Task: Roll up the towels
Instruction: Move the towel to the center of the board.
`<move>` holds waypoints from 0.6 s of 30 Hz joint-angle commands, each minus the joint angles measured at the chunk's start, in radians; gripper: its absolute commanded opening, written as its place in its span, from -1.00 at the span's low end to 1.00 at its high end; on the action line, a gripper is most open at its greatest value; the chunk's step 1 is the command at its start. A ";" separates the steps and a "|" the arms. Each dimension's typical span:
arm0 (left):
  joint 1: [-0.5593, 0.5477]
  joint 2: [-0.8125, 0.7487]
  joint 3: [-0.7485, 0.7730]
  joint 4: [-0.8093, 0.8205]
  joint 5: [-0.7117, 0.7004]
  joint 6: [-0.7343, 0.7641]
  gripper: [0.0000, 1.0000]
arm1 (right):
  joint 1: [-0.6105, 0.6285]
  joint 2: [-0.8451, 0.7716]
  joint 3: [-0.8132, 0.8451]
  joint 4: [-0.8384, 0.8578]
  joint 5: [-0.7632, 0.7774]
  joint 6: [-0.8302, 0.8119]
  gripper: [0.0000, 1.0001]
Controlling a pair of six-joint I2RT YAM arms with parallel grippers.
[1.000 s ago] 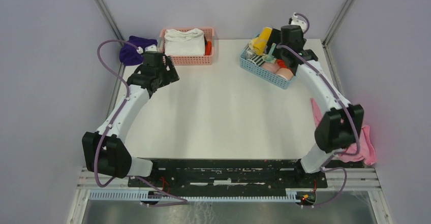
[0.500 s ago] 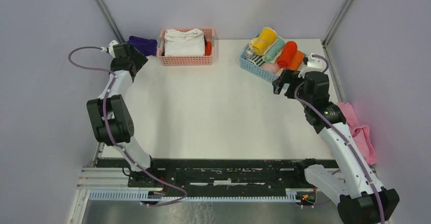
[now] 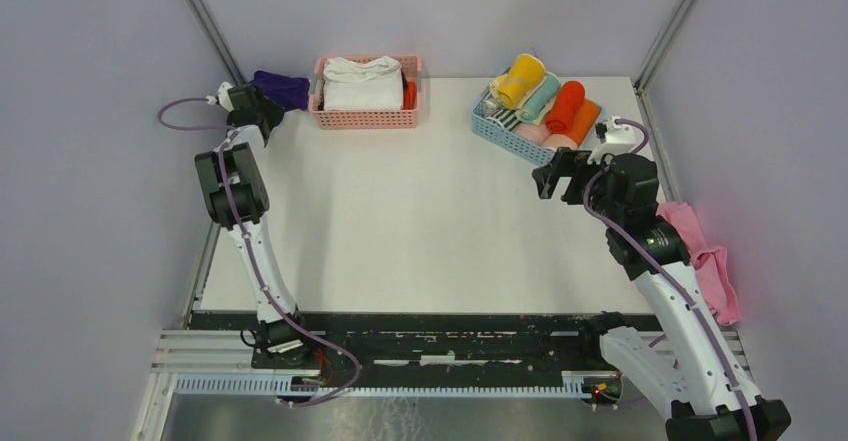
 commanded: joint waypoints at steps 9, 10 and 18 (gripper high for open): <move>0.010 0.239 0.234 -0.007 0.067 -0.089 -0.53 | 0.003 0.013 -0.011 -0.006 -0.069 -0.026 1.00; 0.009 0.233 0.216 -0.009 0.076 -0.090 -0.67 | 0.002 0.010 -0.011 -0.006 -0.072 -0.026 1.00; 0.004 -0.105 -0.260 0.033 0.053 -0.151 -0.94 | 0.002 -0.029 -0.011 -0.050 -0.083 -0.025 1.00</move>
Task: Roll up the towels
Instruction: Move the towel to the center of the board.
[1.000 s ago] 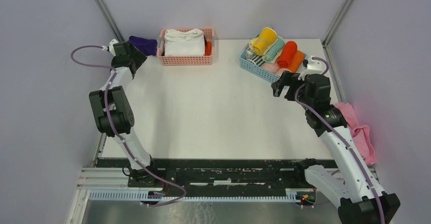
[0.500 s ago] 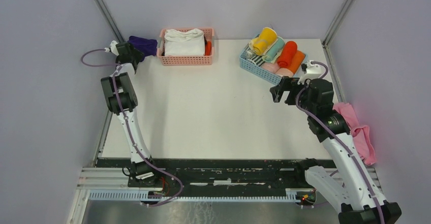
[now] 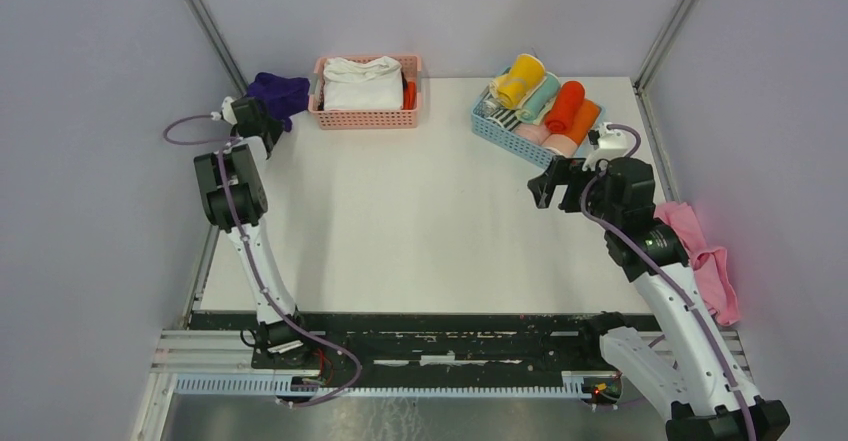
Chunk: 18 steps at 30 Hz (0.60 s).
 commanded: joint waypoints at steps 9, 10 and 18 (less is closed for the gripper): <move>-0.125 -0.809 -0.971 -0.109 -0.051 -0.232 -0.94 | 0.004 -0.025 -0.055 -0.052 -0.123 -0.012 1.00; -0.177 -0.869 -1.022 -0.126 -0.058 -0.228 -0.94 | 0.004 -0.021 -0.059 -0.050 -0.141 -0.006 1.00; -0.678 -1.243 -1.275 -0.169 -0.145 -0.376 -0.82 | 0.016 -0.002 -0.115 0.039 -0.219 0.055 0.98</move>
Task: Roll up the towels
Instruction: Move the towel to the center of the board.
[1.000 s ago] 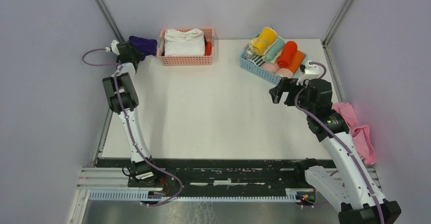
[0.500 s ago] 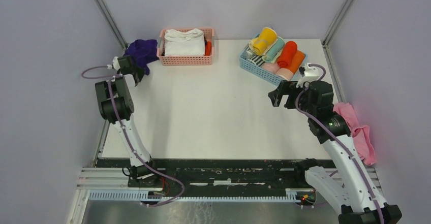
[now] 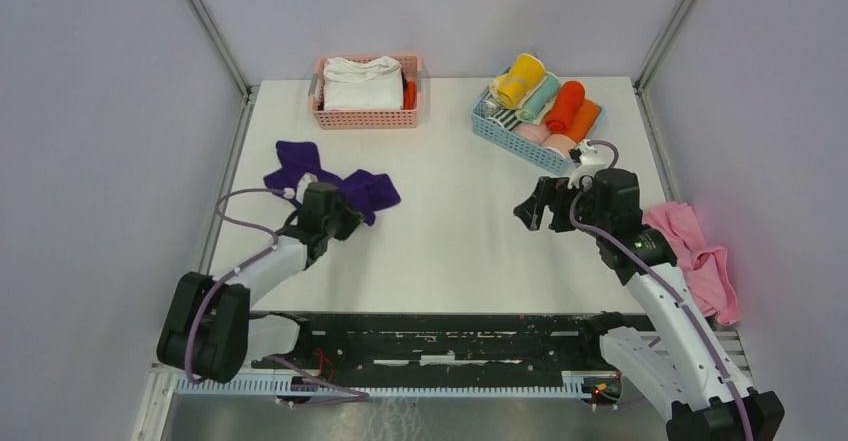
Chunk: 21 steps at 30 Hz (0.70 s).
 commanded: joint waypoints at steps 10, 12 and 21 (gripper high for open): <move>-0.604 0.160 0.287 0.081 -0.044 0.050 -0.16 | 0.040 0.089 0.003 0.081 -0.008 0.021 0.94; -0.616 0.181 0.337 0.082 -0.022 0.093 -0.05 | 0.056 0.117 0.006 0.084 0.004 0.019 0.93; -0.502 0.024 0.355 -0.138 -0.085 0.234 0.30 | 0.204 0.325 0.060 0.139 0.067 0.011 0.84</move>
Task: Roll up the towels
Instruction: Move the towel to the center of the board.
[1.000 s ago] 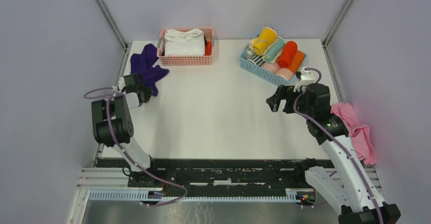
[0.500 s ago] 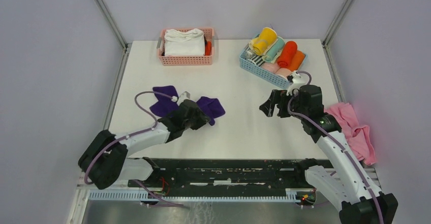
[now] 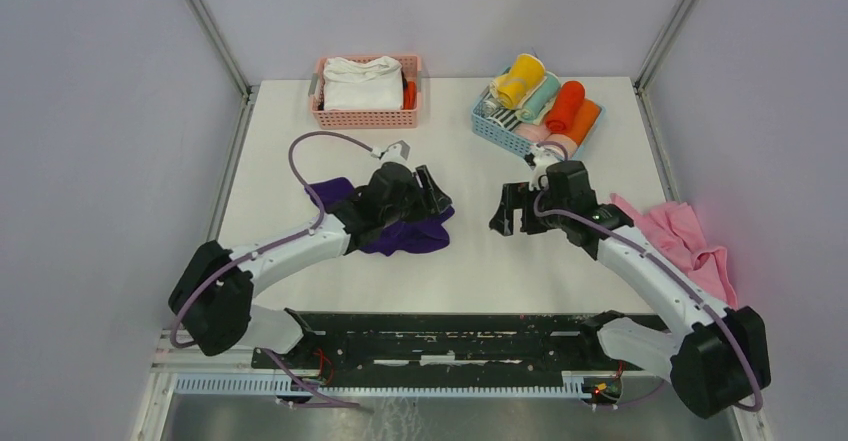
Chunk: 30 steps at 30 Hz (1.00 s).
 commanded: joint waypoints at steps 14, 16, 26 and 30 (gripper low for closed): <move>0.559 -0.231 -0.160 -0.299 0.125 0.156 0.33 | 0.362 0.551 0.373 0.284 0.152 0.141 0.58; 0.575 -0.197 -0.176 -0.285 0.136 0.148 0.33 | 0.401 0.615 0.438 0.285 0.168 0.167 0.55; 0.574 -0.038 -0.288 -0.110 0.225 0.054 0.30 | 0.507 0.810 0.593 0.213 0.332 0.347 0.42; 0.568 -0.011 -0.318 -0.082 0.242 0.048 0.29 | 0.517 0.848 0.600 0.226 0.334 0.355 0.37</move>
